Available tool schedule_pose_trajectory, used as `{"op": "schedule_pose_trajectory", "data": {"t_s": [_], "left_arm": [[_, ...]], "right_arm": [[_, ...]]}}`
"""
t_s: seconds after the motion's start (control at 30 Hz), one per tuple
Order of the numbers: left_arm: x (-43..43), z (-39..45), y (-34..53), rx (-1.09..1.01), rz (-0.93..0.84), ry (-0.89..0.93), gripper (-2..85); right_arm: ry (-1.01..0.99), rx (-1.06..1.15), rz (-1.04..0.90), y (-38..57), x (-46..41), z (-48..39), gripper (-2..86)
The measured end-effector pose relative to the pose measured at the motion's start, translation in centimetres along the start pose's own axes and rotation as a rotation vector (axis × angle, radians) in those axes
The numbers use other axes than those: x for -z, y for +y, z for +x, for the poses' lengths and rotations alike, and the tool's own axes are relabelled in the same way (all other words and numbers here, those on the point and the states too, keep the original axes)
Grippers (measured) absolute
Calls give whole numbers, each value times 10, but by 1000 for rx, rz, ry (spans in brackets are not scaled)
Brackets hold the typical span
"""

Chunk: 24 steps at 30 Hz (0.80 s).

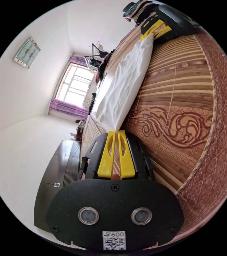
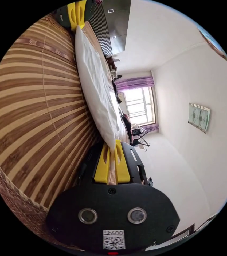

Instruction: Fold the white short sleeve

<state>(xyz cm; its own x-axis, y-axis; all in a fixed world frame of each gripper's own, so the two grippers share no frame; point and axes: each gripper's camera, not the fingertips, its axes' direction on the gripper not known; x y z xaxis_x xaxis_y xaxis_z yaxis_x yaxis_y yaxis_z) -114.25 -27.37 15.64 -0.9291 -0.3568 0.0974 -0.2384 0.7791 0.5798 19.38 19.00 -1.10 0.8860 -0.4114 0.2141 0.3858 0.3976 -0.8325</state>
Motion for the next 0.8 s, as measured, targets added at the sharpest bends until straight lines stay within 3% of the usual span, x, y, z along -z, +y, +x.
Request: {"op": "schedule_pose_trajectory", "data": {"t_s": [0.1,0.17,0.27,0.53,0.8], "left_arm": [[-10,-2,-10,15,-1,137,24],[-12,4,-18,-112,-71,184,24],[-6,-41,-27,-49,-184,402,25],[46,-137,-67,-66,-306,608,25],[15,-81,-158,-143,-326,590,27]], "right_arm": [[-245,275,-129,-50,40,20,-8],[-472,438,-183,-90,92,49,-8],[-662,537,-171,-133,170,97,-8],[-874,553,-142,-209,373,223,-8],[-927,496,-89,-196,493,244,-8]]}}
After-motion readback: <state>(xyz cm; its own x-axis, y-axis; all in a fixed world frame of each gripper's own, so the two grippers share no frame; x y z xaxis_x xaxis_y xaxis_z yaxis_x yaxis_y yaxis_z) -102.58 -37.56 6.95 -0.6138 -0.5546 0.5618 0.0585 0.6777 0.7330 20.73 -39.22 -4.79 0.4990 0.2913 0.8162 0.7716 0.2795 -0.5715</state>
